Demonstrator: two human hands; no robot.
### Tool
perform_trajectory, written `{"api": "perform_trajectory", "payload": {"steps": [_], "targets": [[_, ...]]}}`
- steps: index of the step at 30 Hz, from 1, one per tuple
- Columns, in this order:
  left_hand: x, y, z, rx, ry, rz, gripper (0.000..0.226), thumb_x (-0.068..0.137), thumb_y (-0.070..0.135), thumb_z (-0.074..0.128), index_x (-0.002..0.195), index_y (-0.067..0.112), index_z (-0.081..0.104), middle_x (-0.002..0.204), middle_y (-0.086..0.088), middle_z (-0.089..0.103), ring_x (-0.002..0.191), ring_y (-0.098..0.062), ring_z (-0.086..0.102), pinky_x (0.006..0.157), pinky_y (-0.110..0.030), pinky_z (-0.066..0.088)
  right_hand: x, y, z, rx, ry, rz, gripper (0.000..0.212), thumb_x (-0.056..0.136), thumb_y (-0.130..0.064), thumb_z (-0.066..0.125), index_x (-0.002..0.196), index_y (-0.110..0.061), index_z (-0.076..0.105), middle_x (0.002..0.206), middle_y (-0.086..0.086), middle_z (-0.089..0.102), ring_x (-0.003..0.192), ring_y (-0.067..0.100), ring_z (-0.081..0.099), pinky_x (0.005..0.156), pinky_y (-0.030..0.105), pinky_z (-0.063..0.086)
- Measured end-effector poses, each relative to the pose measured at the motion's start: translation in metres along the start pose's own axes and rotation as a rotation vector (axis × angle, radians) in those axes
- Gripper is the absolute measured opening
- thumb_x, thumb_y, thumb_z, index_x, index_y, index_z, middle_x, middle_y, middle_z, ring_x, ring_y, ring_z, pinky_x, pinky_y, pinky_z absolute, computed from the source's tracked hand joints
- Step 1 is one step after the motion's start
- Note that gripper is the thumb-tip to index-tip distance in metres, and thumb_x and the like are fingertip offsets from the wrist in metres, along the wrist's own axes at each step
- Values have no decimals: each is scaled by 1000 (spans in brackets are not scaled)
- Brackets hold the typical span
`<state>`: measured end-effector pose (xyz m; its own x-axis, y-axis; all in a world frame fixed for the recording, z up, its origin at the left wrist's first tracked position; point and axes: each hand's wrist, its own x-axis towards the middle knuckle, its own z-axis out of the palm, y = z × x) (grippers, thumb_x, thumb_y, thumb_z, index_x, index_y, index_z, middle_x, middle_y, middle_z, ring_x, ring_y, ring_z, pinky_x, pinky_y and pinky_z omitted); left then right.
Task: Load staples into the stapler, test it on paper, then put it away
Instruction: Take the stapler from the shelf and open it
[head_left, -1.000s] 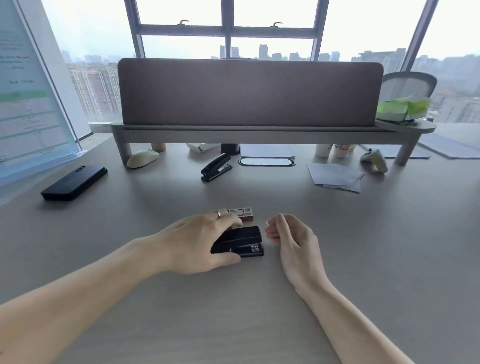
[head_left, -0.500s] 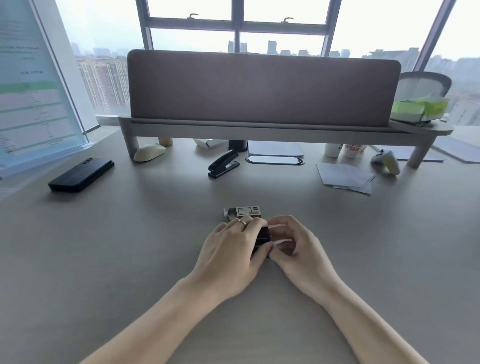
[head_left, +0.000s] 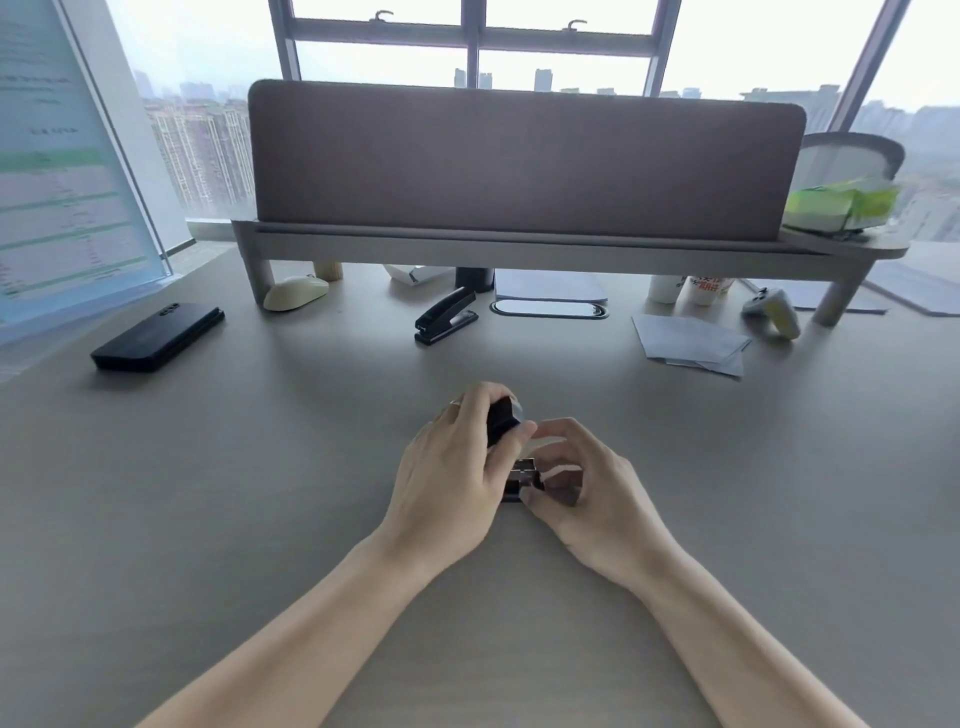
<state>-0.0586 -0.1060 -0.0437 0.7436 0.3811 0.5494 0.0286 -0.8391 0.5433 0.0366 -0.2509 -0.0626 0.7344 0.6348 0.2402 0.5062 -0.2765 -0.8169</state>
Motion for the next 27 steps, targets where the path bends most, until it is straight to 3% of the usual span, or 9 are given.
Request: {"api": "perform_trajectory", "payload": {"steps": [6,10,13,16,19,27], "targets": [[0,-6,-3,-217,35,-35,16,105,38,53,113,25,54,95,22,63,88,-7,60,79,-32,47,1,2,2,1,9,-12,45,86,-14,83,118,-39,65,98,-8,75,82,7,72,73,12,53],[5,-8,-13,-454,147,-91,11,106,30,54,108,20,57,87,19,62,79,-5,58,78,-20,45,2,3,1,-8,15,-9,39,85,-15,84,113,-37,69,98,-11,75,86,3,71,74,7,50],[9,-16,-20,-708,294,-194,15,104,32,47,102,20,55,87,1,61,78,-15,58,79,-31,48,4,5,1,-2,9,1,35,86,-12,83,110,-33,71,99,-14,75,88,0,71,78,4,49],[8,-21,-22,-799,363,-282,18,108,34,44,101,21,55,88,1,66,82,-17,64,84,-41,52,4,5,1,-7,9,-1,33,86,-10,83,110,-30,73,101,-20,74,92,-5,70,80,3,49],[8,-23,-24,-921,418,-401,22,113,27,39,99,21,55,83,6,69,83,-17,66,85,-41,54,5,6,2,-5,11,5,31,87,-10,82,109,-30,73,101,-19,74,92,-3,70,80,3,50],[10,-26,-38,-1228,479,-613,23,109,20,39,90,18,52,75,-3,58,76,-24,60,96,-48,54,6,6,2,-19,10,13,31,86,-12,84,105,-33,74,100,-15,77,88,2,73,79,5,50]]}}
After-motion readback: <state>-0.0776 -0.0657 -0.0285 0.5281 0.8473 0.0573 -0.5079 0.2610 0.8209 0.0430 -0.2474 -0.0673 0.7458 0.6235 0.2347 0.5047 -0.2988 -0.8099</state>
